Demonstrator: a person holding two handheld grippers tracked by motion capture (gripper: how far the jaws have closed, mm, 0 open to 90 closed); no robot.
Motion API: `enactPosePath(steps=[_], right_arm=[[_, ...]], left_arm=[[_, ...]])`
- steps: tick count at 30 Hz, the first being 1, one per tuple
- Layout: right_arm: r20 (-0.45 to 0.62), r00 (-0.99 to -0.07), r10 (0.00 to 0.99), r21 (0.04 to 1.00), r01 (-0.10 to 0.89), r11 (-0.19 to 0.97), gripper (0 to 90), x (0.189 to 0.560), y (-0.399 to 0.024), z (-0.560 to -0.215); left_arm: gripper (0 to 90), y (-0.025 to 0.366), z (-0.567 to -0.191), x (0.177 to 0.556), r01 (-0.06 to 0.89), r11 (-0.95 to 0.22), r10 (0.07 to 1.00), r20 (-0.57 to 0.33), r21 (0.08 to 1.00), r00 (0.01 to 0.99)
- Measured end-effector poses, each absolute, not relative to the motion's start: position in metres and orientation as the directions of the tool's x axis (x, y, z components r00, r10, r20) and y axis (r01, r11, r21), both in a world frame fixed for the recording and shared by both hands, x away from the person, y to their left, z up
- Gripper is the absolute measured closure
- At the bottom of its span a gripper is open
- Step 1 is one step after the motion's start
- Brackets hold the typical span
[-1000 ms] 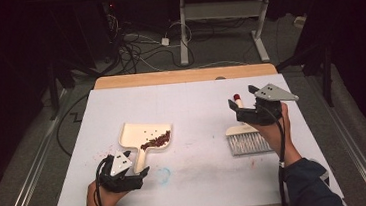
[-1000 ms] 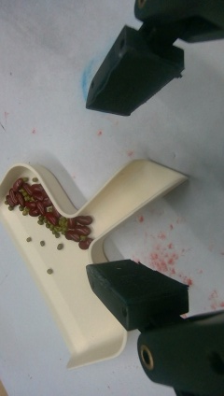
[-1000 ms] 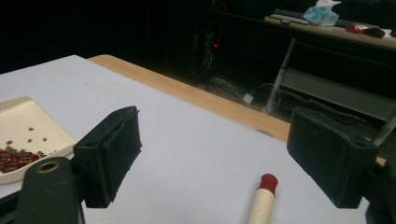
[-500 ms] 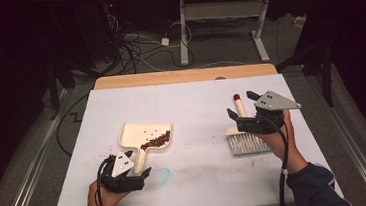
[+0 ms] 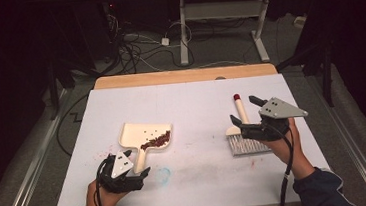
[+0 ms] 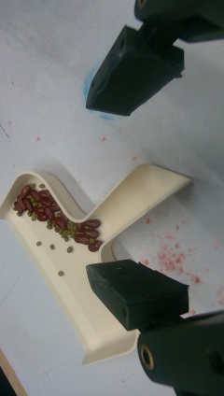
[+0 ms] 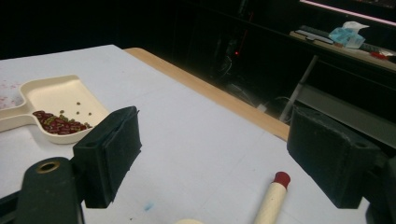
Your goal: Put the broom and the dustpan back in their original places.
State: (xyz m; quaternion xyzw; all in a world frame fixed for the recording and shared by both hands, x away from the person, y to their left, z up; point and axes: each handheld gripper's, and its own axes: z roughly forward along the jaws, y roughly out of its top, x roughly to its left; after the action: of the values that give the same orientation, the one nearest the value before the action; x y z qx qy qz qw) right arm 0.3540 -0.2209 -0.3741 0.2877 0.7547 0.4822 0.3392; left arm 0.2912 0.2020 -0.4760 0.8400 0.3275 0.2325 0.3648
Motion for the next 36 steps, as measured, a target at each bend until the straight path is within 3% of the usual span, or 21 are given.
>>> enactPosePath(steps=[36], right_arm=[[-0.305, -0.611, 0.731, 0.899, 0.069, 0.432, 17.2, 0.322, -0.251, -0.404]], left_arm=[[18.2, 0.201, -0.475, 0.291, 0.373, -0.521, 0.719, 0.159, 0.768, 0.676]])
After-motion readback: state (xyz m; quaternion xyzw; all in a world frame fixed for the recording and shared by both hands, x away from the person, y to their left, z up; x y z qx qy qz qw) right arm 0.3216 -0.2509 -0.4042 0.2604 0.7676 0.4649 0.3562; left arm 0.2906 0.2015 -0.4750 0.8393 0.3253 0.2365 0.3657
